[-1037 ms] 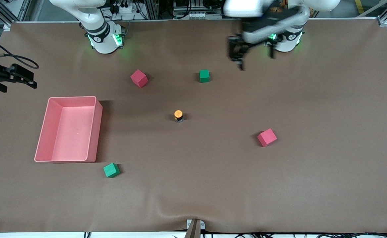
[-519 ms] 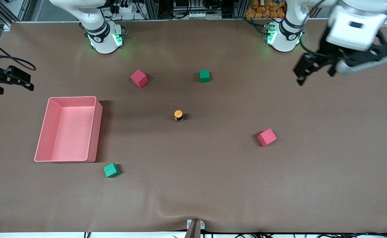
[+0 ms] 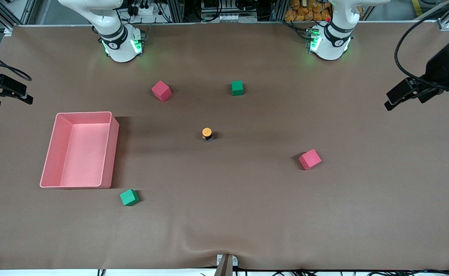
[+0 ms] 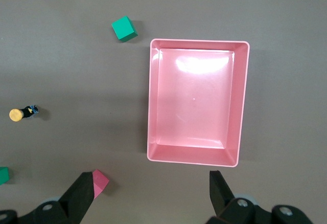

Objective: Place and upright button with both arms

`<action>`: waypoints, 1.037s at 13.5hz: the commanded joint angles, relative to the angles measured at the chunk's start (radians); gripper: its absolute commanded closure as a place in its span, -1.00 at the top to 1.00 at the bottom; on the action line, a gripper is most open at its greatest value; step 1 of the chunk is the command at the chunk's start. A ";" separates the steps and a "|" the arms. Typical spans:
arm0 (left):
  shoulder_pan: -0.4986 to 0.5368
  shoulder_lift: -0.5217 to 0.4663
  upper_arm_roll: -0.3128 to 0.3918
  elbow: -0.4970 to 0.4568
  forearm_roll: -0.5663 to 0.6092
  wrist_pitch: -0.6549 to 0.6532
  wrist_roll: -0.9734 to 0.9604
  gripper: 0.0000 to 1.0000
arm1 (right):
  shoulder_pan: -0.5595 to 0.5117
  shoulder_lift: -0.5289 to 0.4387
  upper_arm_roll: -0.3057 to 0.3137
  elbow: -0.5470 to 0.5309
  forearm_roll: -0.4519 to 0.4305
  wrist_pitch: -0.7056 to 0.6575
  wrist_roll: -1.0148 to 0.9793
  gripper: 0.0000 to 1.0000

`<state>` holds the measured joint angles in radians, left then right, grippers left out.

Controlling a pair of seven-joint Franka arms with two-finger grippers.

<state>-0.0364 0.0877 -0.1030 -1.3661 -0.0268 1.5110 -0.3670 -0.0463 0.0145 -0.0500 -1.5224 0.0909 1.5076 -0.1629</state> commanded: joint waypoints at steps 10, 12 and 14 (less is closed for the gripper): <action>0.030 -0.124 0.022 -0.243 -0.019 0.063 0.123 1.00 | -0.001 -0.011 0.010 0.010 -0.022 -0.021 0.002 1.00; 0.030 -0.134 0.054 -0.242 -0.019 0.043 0.215 1.00 | -0.001 -0.010 0.009 0.011 -0.039 -0.029 0.003 1.00; 0.030 -0.134 0.065 -0.234 -0.016 0.026 0.223 1.00 | -0.001 -0.010 0.010 0.011 -0.059 -0.036 0.006 1.00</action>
<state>-0.0075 -0.0195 -0.0486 -1.5752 -0.0274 1.5459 -0.1730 -0.0441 0.0103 -0.0442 -1.5219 0.0555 1.4926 -0.1627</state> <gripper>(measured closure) 0.000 0.000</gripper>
